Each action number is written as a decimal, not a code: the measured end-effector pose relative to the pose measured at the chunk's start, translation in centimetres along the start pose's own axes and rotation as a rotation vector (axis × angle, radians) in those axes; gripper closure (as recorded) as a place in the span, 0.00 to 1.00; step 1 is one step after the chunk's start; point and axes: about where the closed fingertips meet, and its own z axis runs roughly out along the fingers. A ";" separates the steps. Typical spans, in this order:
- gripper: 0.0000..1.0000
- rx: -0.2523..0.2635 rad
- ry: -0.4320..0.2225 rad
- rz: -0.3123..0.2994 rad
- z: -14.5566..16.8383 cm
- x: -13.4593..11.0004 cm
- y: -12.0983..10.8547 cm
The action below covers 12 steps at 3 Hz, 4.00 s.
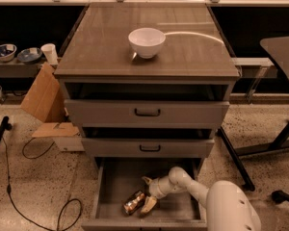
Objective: Pick orange can from bottom drawer and place on counter
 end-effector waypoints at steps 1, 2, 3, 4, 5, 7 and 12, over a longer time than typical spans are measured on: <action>0.00 -0.022 -0.013 -0.018 0.5 -0.5 0.2; 0.26 -0.043 -0.021 -0.038 1.0 -1.0 0.2; 0.49 -0.043 -0.021 -0.038 1.0 -1.0 0.2; 0.72 -0.043 -0.029 -0.041 0.8 -1.0 0.3; 0.94 -0.031 -0.044 -0.038 0.2 -0.7 0.5; 1.00 0.045 -0.073 0.014 -5.0 -0.6 0.7; 1.00 0.216 0.115 0.004 -28.8 -16.6 1.4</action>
Offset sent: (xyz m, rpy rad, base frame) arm 0.0047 0.0169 0.0043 0.0313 -0.0078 0.0773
